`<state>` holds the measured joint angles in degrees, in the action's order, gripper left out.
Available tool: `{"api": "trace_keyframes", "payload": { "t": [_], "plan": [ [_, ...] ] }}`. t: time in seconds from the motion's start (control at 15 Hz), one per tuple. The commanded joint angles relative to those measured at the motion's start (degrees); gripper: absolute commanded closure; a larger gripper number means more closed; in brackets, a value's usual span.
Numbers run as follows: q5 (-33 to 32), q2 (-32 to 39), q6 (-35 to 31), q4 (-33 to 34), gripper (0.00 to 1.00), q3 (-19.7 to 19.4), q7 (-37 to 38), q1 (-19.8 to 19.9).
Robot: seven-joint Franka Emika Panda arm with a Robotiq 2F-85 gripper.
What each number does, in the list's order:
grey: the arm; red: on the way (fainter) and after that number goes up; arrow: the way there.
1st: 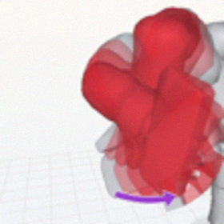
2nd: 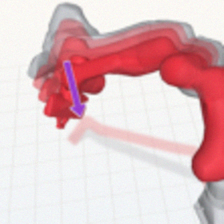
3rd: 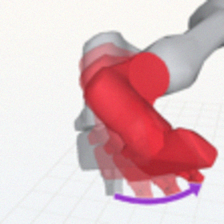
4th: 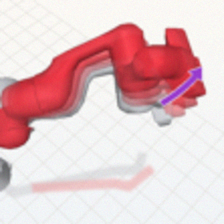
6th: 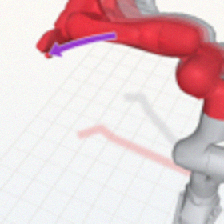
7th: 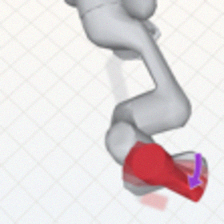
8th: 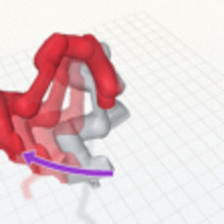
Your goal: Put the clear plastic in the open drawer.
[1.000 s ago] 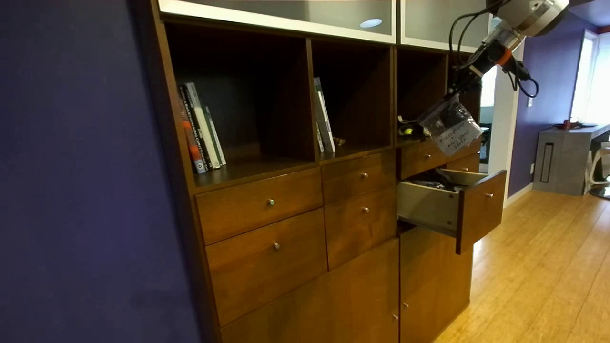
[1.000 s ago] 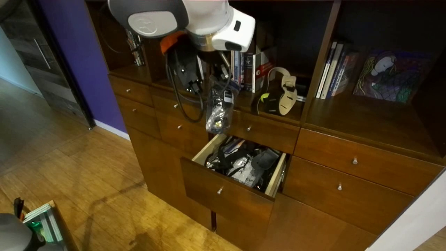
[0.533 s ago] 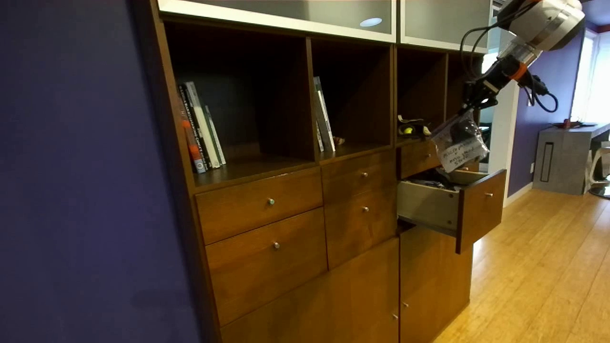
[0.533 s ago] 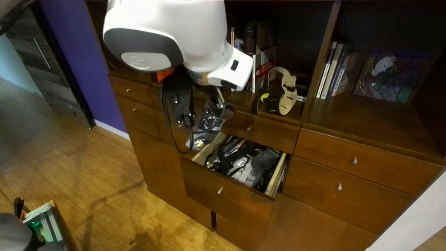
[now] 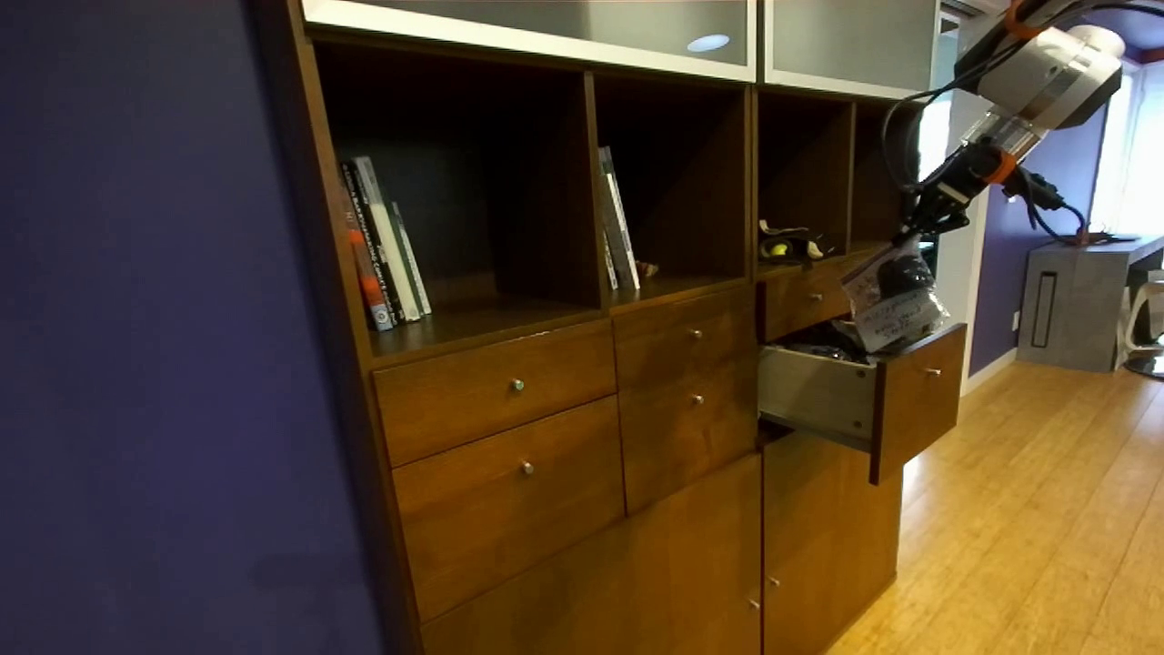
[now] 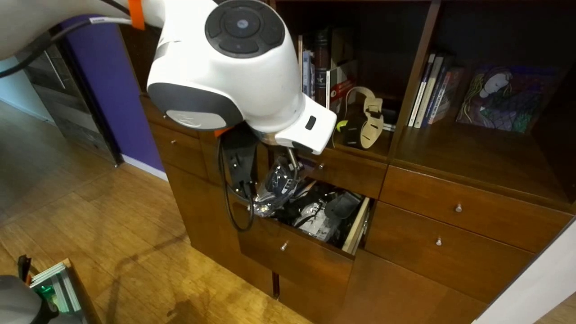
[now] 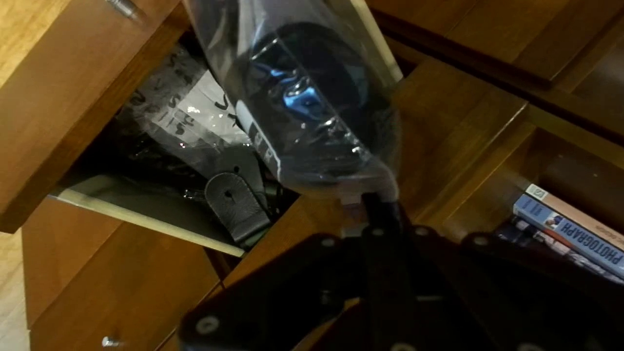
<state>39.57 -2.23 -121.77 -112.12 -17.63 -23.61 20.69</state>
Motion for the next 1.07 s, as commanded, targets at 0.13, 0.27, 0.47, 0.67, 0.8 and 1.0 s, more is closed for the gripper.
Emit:
{"api": "trace_keyframes", "payload": {
  "t": [0.13, 0.27, 0.47, 0.67, 0.8, 1.0],
  "plan": [
    [1.93, 2.59, -6.35, -0.02, 0.99, -0.69, -2.70, -0.76],
    [2.49, 4.23, -8.83, 0.55, 0.99, -0.49, -3.57, -0.61],
    [5.22, 6.35, -10.69, 1.67, 0.99, 0.00, -4.75, -0.33],
    [7.65, 7.76, -12.37, 2.97, 0.99, 1.09, -6.79, -0.49],
    [9.62, 8.65, -12.95, 4.50, 0.99, 1.91, -8.51, -0.57],
    [12.11, 9.63, -12.61, 6.60, 0.99, 2.92, -10.55, -0.72]
  ]
}}
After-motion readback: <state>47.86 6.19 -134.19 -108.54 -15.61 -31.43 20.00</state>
